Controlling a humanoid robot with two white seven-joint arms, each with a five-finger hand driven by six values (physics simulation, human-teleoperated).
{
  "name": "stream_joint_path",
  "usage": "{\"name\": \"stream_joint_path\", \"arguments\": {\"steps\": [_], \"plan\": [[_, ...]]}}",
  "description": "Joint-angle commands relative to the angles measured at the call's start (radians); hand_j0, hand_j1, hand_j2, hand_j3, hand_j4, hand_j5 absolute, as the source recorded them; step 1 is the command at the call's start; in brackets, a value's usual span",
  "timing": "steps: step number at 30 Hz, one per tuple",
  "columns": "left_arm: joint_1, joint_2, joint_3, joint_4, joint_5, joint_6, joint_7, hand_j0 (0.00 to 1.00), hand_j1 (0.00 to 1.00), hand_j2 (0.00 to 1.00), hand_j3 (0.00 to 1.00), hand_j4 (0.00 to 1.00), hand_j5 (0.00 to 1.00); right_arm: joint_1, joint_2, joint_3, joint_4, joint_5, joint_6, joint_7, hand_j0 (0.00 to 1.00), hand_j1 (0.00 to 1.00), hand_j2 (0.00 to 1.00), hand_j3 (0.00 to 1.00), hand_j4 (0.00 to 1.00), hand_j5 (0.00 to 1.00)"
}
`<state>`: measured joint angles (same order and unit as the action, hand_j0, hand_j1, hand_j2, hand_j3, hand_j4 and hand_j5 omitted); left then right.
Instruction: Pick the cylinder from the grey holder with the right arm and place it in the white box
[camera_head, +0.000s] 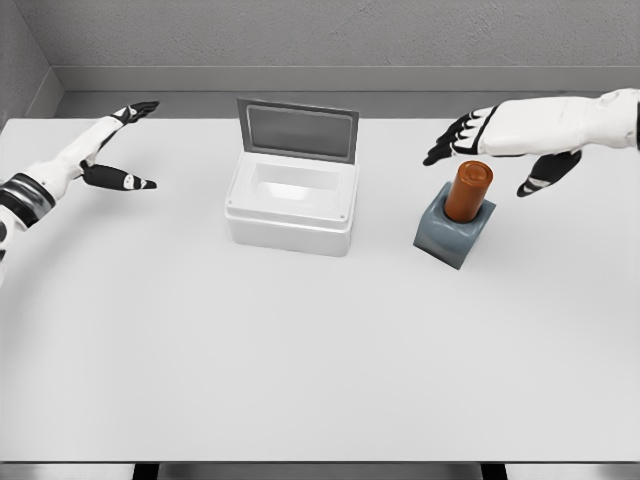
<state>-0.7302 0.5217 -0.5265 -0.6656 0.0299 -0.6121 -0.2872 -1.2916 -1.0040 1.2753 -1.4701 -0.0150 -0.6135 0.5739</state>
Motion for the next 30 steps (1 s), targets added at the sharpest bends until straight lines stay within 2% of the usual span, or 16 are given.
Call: {"name": "stream_joint_path", "arguments": {"steps": [1, 11, 13, 15, 21, 29, 30], "plan": [[0.0, -0.002, 0.002, 0.0, 0.007, 0.001, 0.0, 1.0, 1.0, 1.0, 1.0, 1.0, 1.0, 0.002, 0.022, -0.004, 0.002, -0.005, 0.003, 0.0, 1.0, 1.0, 1.0, 1.0, 1.0, 1.0], [0.002, -0.005, 0.002, 0.0, 0.007, 0.001, 0.0, 1.0, 1.0, 1.0, 1.0, 1.0, 1.0, 0.018, 0.033, -0.007, 0.059, 0.003, 0.003, 0.007, 1.0, 1.0, 1.0, 1.0, 1.0, 1.0], [0.002, -0.005, 0.002, 0.0, 0.007, 0.001, -0.001, 1.0, 1.0, 1.0, 1.0, 1.0, 1.0, 0.02, 0.035, -0.007, 0.059, 0.003, 0.003, 0.007, 1.0, 1.0, 1.0, 1.0, 1.0, 1.0], [0.0, -0.014, 0.002, 0.001, 0.007, 0.001, -0.049, 1.0, 1.0, 1.0, 1.0, 1.0, 1.0, 0.046, 0.033, -0.034, 0.053, 0.003, 0.003, 0.007, 1.0, 1.0, 1.0, 1.0, 1.0, 1.0], [0.002, -0.014, 0.003, 0.001, 0.007, 0.001, -0.049, 1.0, 1.0, 1.0, 1.0, 1.0, 1.0, 0.046, 0.021, -0.043, 0.05, 0.003, 0.003, 0.007, 1.0, 1.0, 1.0, 1.0, 1.0, 1.0], [0.002, -0.014, 0.003, 0.001, 0.008, 0.001, -0.052, 1.0, 1.0, 1.0, 1.0, 1.0, 1.0, 0.06, 0.061, -0.033, 0.062, 0.032, 0.003, 0.011, 1.0, 1.0, 1.0, 1.0, 1.0, 1.0], [0.0, -0.014, 0.003, 0.001, 0.008, 0.001, -0.052, 1.0, 1.0, 1.0, 1.0, 1.0, 1.0, 0.061, 0.062, -0.033, 0.082, 0.033, 0.003, 0.011, 1.0, 1.0, 1.0, 1.0, 1.0, 1.0]]}}
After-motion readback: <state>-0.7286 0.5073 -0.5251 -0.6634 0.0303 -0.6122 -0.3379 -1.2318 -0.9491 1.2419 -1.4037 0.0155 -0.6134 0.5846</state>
